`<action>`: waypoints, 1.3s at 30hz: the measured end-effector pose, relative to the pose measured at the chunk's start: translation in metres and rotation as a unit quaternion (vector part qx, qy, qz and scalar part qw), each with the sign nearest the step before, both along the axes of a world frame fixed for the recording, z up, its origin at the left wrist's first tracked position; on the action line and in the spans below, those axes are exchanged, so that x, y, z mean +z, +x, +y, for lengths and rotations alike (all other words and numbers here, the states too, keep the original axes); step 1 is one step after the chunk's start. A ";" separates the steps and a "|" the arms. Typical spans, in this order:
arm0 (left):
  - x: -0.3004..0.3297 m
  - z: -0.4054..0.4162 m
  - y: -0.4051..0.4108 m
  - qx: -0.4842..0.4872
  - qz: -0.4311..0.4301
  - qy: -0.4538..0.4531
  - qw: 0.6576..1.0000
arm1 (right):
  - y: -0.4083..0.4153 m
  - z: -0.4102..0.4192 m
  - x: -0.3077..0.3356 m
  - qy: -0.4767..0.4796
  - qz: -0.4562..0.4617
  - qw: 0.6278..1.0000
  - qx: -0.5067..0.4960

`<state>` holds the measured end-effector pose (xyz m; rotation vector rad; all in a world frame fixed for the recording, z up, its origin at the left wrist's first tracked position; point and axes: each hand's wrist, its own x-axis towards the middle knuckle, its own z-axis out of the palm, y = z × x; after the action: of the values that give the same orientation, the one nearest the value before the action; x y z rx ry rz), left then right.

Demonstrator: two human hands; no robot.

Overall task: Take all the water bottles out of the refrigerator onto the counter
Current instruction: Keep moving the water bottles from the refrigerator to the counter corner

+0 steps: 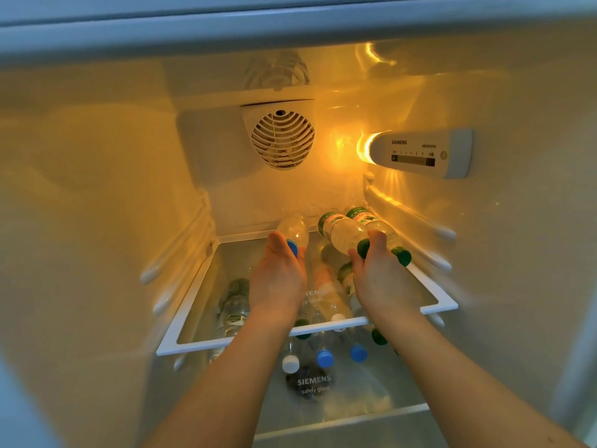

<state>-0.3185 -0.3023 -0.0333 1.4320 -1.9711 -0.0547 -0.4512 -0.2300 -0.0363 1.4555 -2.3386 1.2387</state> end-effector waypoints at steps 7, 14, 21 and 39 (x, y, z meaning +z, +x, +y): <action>0.015 0.021 0.011 -0.045 0.106 0.022 0.993 | 0.010 0.015 0.011 -0.054 -0.054 0.997 0.020; 0.049 0.071 0.043 -0.053 0.195 -0.006 0.979 | 0.031 0.052 0.047 -0.150 -0.105 0.980 0.079; 0.086 0.130 0.082 -0.066 0.151 -0.054 0.985 | 0.067 0.094 0.086 -0.189 -0.099 0.973 0.093; 0.133 0.256 0.234 -0.047 0.127 -0.013 0.991 | 0.193 0.213 0.126 -0.248 -0.141 0.936 0.207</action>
<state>-0.0845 -0.0466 0.1000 1.2478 -1.8210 -0.2412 -0.2579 -0.0165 0.0896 1.7080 -1.6849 2.0813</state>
